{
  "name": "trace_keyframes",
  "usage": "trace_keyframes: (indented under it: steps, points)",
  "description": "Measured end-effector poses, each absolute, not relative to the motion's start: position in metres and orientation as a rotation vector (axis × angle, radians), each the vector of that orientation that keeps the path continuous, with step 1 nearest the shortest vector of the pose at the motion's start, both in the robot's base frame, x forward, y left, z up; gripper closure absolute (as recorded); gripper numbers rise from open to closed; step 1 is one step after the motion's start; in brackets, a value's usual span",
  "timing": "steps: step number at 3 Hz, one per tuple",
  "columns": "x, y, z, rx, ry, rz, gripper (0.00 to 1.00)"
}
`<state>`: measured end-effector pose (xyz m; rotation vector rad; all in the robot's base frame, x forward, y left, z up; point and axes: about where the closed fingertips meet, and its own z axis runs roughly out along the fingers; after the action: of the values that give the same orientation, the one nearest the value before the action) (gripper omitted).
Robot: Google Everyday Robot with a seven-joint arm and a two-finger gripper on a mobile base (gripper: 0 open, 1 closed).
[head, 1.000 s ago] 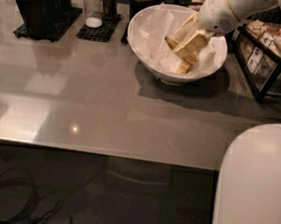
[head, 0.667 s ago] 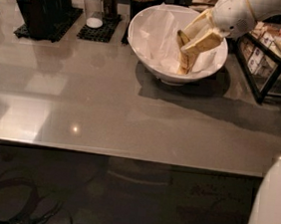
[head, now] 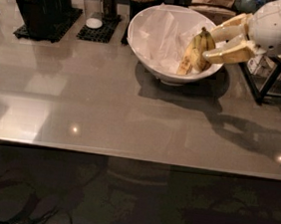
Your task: Pick banana from white bowl
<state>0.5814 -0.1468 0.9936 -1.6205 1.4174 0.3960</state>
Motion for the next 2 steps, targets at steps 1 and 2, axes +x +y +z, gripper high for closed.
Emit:
trace_keyframes:
  steps: [1, 2]
  points:
    - [0.546, -0.165, 1.000, -1.517, 1.384, 0.375, 1.00]
    - [0.515, -0.182, 1.005, -1.445, 1.379, 0.332, 1.00]
